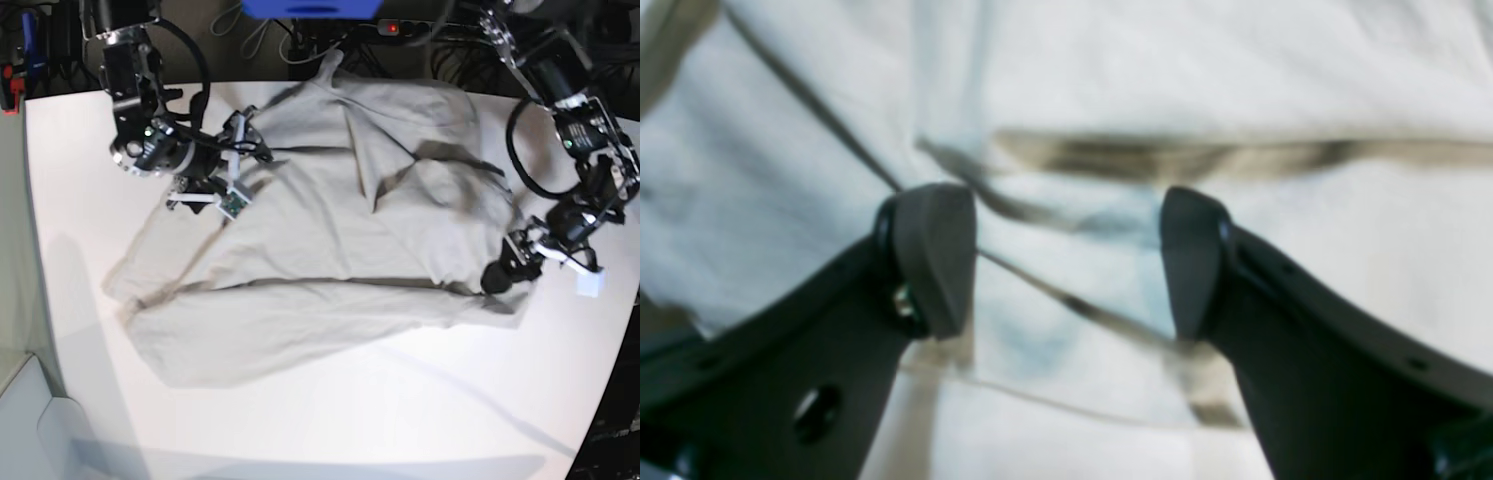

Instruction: Layout the t-shirt on the table in an organized manner, then fold the t-shirt properly

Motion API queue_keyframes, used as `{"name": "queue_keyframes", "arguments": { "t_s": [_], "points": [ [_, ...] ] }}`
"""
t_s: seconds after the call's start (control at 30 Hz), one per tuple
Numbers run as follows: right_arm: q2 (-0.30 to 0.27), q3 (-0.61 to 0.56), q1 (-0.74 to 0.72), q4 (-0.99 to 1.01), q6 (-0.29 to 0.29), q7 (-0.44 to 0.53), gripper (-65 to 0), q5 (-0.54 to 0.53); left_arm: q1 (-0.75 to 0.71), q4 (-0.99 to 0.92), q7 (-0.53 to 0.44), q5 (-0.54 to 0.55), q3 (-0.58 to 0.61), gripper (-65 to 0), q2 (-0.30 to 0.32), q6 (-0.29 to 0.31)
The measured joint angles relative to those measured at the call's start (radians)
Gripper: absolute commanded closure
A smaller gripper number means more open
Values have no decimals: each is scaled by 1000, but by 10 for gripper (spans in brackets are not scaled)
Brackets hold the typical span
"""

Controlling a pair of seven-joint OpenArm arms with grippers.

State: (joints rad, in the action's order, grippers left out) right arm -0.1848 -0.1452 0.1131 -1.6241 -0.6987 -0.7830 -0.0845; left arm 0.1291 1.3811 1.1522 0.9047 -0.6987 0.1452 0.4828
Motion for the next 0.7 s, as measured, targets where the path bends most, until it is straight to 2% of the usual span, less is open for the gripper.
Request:
{"name": "queue_keyframes", "arguments": {
  "t_s": [0.1,0.17,0.2,0.33,0.37,0.47,0.57,0.7],
  "points": [
    [-1,0,13,-54,-4,-34,-427,23,-44,19,-6,26,66,-617,-49,0],
    [-3,0,12,-89,-3,-31,-385,24,-64,27,-16,36,125,-538,-75,0],
    [-3,0,9,-102,-3,-28,-349,24,-72,27,-15,36,163,-473,-82,0],
    [-3,0,5,-115,-4,-31,-197,20,-102,27,-67,39,271,-108,-93,37],
    [-3,0,8,-115,-4,-32,-163,20,-103,27,-76,40,278,-41,-93,37],
    [-14,3,6,-115,-4,-26,-101,16,-103,26,-87,40,274,-38,-83,34],
    [-21,30,5,-113,-4,-29,-75,20,-101,19,-84,35,217,-41,-72,34],
    [-21,69,3,-112,-4,-29,-75,20,-86,-30,-91,-124,160,-41,-23,29]
  ]
}}
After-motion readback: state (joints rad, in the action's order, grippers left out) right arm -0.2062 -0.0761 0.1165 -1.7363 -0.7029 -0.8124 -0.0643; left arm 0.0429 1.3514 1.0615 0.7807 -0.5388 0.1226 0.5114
